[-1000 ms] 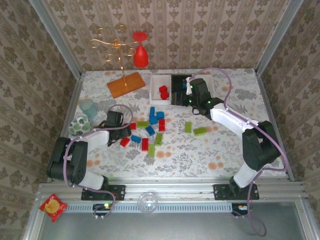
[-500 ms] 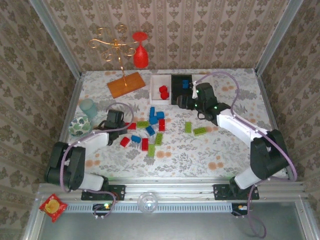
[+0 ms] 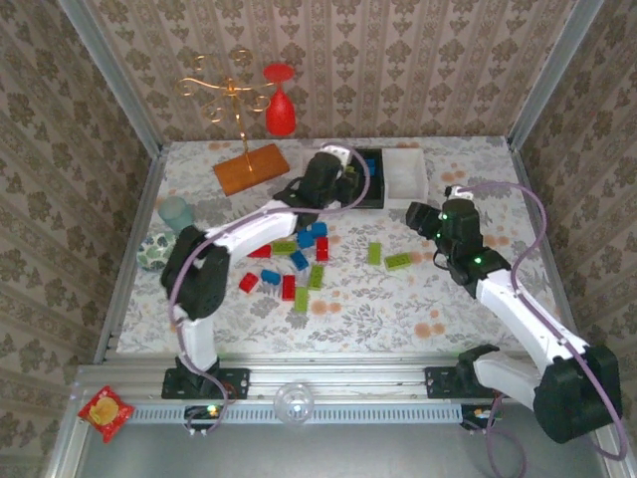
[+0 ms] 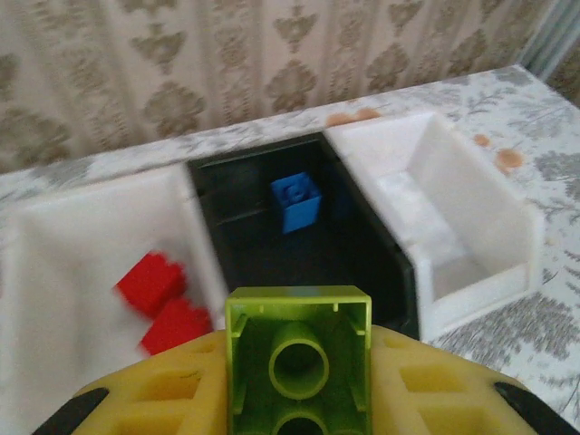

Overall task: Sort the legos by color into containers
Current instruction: Place the lego in the container.

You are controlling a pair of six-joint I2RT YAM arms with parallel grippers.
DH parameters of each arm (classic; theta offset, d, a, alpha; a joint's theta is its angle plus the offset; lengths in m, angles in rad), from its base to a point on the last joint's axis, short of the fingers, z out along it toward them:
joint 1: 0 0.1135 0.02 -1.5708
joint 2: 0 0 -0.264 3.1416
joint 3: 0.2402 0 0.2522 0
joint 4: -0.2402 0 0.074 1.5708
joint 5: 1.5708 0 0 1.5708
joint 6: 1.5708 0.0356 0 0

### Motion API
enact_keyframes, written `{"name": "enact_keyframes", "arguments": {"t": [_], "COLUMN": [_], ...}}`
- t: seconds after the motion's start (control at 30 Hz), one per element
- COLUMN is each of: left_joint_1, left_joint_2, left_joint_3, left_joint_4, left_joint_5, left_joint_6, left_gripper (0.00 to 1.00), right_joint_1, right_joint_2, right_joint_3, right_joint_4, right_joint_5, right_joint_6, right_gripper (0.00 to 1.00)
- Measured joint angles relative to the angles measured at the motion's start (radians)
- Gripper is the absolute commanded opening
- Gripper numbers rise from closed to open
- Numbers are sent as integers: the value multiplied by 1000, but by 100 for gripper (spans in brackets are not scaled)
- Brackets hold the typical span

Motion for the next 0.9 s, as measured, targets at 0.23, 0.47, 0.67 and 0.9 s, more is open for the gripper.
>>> {"name": "enact_keyframes", "arguments": {"t": [0.23, 0.47, 0.67, 0.9], "left_joint_1": [-34, -48, -46, -40], "left_joint_2": [366, 694, 816, 813], "left_joint_3": [436, 941, 1138, 1136], "left_joint_4": [-101, -285, -334, -331], "left_joint_5": [120, 171, 169, 177], "left_joint_6": [32, 53, 75, 104], "left_gripper": [30, 36, 59, 80], "right_joint_1": [-5, -11, -13, -13], "right_joint_2": [-130, -166, -181, -148], "right_joint_3": [-39, -45, -69, -98], "right_joint_4": [-36, -82, -101, -119], "right_joint_5": [63, 78, 78, 72], "right_joint_6": [0, -2, 0, 24], "right_gripper": [74, 74, 74, 73]}}
